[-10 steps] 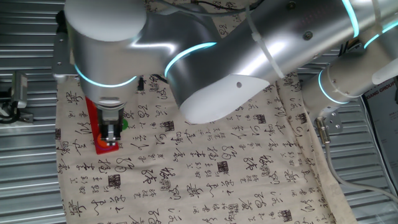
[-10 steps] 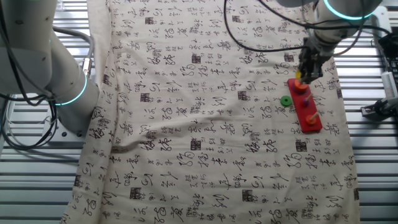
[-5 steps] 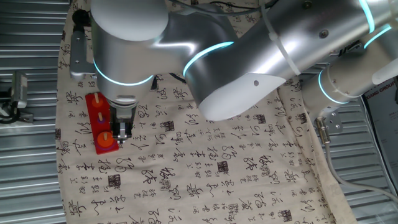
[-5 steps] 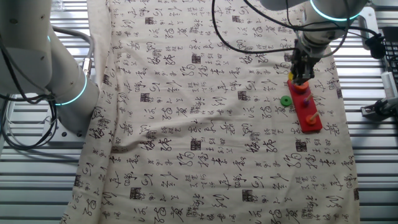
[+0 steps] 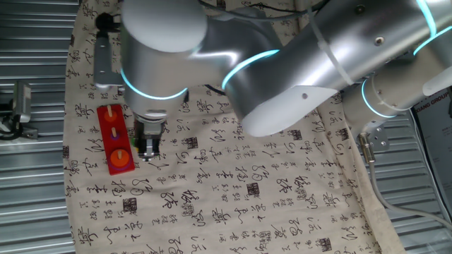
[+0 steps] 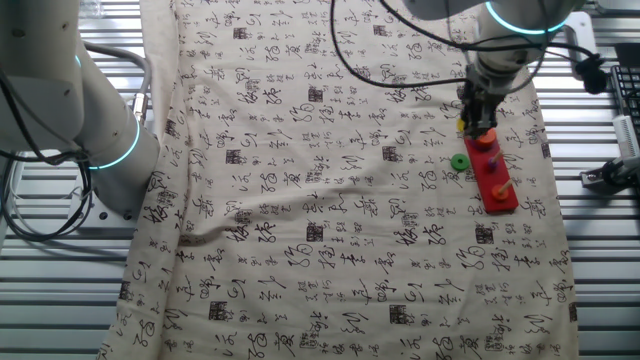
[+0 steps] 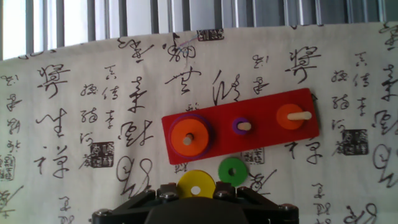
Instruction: Take out one Hanoi block and throw it aside
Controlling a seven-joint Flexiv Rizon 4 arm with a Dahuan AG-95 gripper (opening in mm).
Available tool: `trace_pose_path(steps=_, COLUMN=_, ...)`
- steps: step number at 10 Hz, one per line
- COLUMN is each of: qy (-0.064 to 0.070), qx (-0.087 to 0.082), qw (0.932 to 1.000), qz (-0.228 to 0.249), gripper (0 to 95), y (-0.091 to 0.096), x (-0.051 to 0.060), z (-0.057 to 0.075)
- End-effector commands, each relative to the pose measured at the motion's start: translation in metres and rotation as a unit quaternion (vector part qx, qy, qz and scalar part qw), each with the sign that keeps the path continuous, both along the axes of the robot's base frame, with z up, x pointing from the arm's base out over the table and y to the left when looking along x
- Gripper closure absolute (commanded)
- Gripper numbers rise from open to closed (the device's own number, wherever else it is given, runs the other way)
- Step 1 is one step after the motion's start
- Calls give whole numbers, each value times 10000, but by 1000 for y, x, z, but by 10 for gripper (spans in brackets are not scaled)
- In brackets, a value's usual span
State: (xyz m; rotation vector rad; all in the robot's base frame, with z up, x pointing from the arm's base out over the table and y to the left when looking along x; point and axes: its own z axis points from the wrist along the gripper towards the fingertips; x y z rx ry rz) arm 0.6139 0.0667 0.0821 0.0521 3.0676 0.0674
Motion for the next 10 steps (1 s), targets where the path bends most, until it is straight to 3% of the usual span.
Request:
trace_pose_path(steps=1, qy=-7, qx=24, qw=10000, qz=-33, gripper=950, y=-1, x=-5, z=1)
trace_pose_path(steps=7, qy=-40, qx=80, qw=10000, qz=-14, gripper=950, y=-8, x=-12, z=6)
trace_pose_path(steps=10, qy=-62, qx=26, qw=10000, qz=14, gripper=950, y=-12, x=-16, z=7)
